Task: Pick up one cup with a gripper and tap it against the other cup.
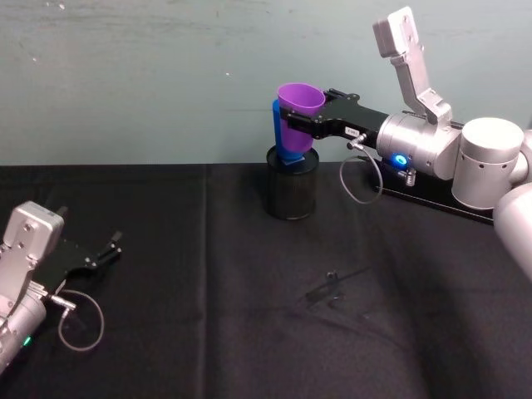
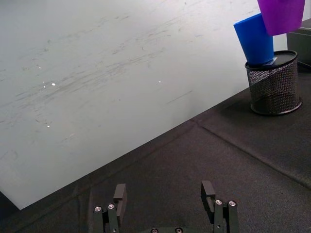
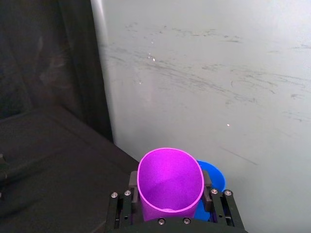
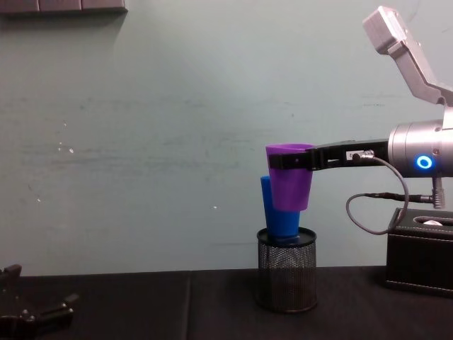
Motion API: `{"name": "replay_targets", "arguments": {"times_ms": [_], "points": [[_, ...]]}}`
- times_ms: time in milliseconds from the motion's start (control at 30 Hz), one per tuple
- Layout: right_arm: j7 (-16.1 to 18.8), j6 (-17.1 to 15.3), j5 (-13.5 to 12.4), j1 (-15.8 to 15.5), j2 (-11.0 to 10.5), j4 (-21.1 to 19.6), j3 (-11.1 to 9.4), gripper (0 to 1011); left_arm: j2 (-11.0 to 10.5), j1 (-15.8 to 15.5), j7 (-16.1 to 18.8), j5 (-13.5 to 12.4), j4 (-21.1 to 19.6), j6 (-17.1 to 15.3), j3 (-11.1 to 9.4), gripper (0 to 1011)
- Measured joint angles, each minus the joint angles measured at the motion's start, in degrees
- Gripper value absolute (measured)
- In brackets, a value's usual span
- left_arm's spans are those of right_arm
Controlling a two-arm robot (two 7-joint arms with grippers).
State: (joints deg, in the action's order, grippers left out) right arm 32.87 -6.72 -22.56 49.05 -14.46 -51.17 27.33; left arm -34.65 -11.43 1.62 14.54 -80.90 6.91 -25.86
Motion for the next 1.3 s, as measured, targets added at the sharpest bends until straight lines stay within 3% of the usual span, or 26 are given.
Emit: {"name": "replay_targets", "arguments": {"times_ms": [300, 1300], "points": [[0.8, 0.7, 0.3, 0.9, 0.6, 2.0, -0.3, 722, 0.0, 0.0, 0.0, 0.0, 0.0, 0.0, 0.0, 1000], [0.6, 0.5, 0.2, 0.7, 0.4, 1.5, -0.2, 722, 0.0, 0.0, 0.0, 0.0, 0.0, 0.0, 0.0, 1000]]}}
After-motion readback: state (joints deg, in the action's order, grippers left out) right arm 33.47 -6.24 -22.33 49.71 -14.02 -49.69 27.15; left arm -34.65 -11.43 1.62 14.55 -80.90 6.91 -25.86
